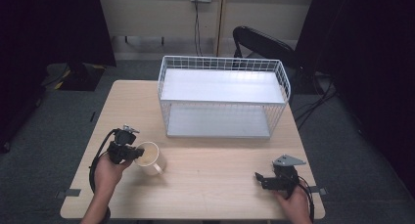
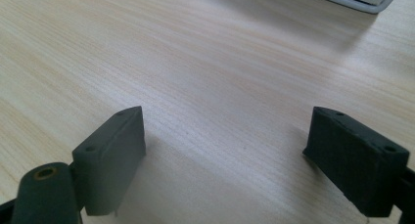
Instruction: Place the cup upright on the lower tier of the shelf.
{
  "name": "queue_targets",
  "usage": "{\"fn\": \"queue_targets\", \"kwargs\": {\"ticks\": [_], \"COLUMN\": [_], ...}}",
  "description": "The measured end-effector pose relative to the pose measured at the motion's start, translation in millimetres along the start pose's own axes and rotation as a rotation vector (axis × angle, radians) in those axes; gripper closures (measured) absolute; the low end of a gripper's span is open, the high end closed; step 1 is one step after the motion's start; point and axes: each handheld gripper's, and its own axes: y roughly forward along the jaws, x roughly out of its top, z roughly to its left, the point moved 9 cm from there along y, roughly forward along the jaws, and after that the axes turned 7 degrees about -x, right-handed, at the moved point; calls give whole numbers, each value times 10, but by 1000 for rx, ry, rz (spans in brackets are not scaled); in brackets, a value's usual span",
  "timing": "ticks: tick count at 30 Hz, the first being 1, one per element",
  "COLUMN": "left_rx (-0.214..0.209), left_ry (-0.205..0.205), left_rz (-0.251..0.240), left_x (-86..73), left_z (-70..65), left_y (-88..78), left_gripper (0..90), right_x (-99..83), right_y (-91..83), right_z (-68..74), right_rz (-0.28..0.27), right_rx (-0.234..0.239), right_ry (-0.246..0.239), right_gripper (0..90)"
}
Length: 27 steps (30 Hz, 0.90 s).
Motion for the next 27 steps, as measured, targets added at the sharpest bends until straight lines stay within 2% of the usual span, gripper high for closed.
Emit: {"fn": "queue_targets", "kwargs": {"ticks": [7,9,14,16,20,27], "left_rx": [-20,-30,-47,-43,-63,-75], "left_ry": [9,-1,8,8,5,14], "left_rz": [-28,-42,-45,-50,-53,-86], "left_x": [148,202,299,333,379,522], "left_z": [-149,-206,-338,-380,-440,-581], "left_y": [19,28,84,112,145,203], "left_gripper": [840,840,840,841,841,841], "right_x": [0,0,0,0,0,0], "right_y": [0,0,0,0,0,0], "right_z": [0,0,0,0,0,0], "right_rz": [0,0,0,0,0,0], "right_rx": [0,0,0,0,0,0], "right_ry": [0,0,0,0,0,0], "right_gripper": [139,139,139,139,139,139]}}
